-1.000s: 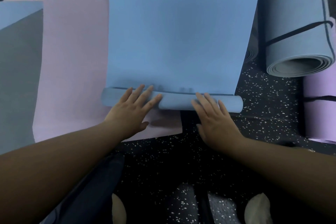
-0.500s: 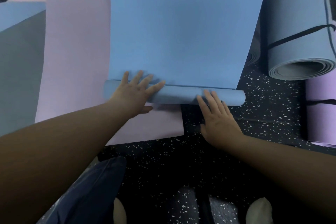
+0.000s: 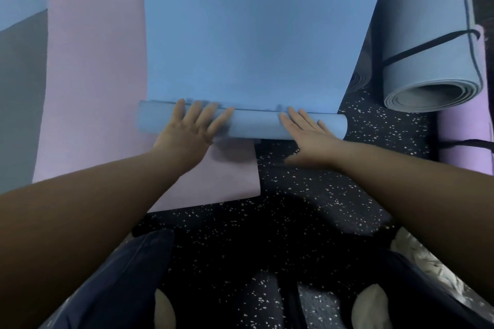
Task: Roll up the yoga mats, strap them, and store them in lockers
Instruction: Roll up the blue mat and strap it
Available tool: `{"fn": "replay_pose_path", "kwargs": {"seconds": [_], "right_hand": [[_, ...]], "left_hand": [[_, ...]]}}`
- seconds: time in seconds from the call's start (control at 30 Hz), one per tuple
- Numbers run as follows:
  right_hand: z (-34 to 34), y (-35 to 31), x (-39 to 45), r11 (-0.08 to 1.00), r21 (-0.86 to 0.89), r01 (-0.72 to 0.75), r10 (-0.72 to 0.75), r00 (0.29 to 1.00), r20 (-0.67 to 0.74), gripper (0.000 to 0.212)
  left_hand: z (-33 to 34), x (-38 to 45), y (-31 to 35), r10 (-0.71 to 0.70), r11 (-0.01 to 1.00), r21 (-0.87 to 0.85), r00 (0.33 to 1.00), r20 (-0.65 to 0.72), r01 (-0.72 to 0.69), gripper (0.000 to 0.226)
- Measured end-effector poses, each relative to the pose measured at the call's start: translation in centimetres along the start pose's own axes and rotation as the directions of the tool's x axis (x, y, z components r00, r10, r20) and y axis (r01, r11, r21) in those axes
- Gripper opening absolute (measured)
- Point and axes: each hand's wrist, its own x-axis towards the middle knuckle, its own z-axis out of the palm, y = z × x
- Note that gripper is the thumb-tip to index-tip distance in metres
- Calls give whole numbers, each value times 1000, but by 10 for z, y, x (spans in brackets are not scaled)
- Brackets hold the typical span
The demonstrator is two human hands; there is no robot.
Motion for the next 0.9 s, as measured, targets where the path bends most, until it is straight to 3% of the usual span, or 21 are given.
{"fn": "replay_pose_path", "kwargs": {"seconds": [0.1, 0.17, 0.23, 0.4, 0.5, 0.57, 0.63, 0.7, 0.8, 0.9], "right_hand": [[-3, 1, 2, 1000, 10, -7, 8, 1000, -30, 94], [-6, 0, 3, 1000, 21, -15, 16, 998, -56, 91], [-6, -2, 1, 999, 28, -31, 33, 995, -92, 88], [15, -4, -12, 997, -69, -28, 9, 964, -267, 80], [27, 4, -19, 974, -207, 98, -188, 856, -481, 73], [32, 11, -22, 958, -258, 125, -254, 791, -556, 57], [37, 13, -28, 937, -296, 183, -322, 778, -540, 36], [48, 15, -35, 896, -331, 297, -431, 760, -487, 30], [71, 17, -47, 847, -375, 377, -517, 751, -411, 44], [77, 16, -53, 859, -359, 365, -499, 752, -429, 57]], "left_hand": [[-7, 15, -8, -8, 1000, -25, 995, 95, 10, 90], [-14, 23, -12, -17, 1000, 16, 961, 276, 13, 80], [-24, 27, -10, -35, 999, 47, 929, 368, 19, 75], [-30, 25, -9, -29, 999, 49, 949, 315, 14, 74], [-23, 11, -4, -10, 997, -68, 977, 211, 25, 81], [-17, -7, 5, 25, 986, -165, 994, 107, -7, 81], [-18, -27, 15, 58, 973, -226, 997, 51, -45, 76], [-21, -44, 25, 68, 964, -260, 996, 49, -53, 75], [-24, -59, 35, 74, 959, -280, 994, 75, -50, 77], [-23, -61, 38, 89, 956, -291, 985, 148, -43, 86]]}}
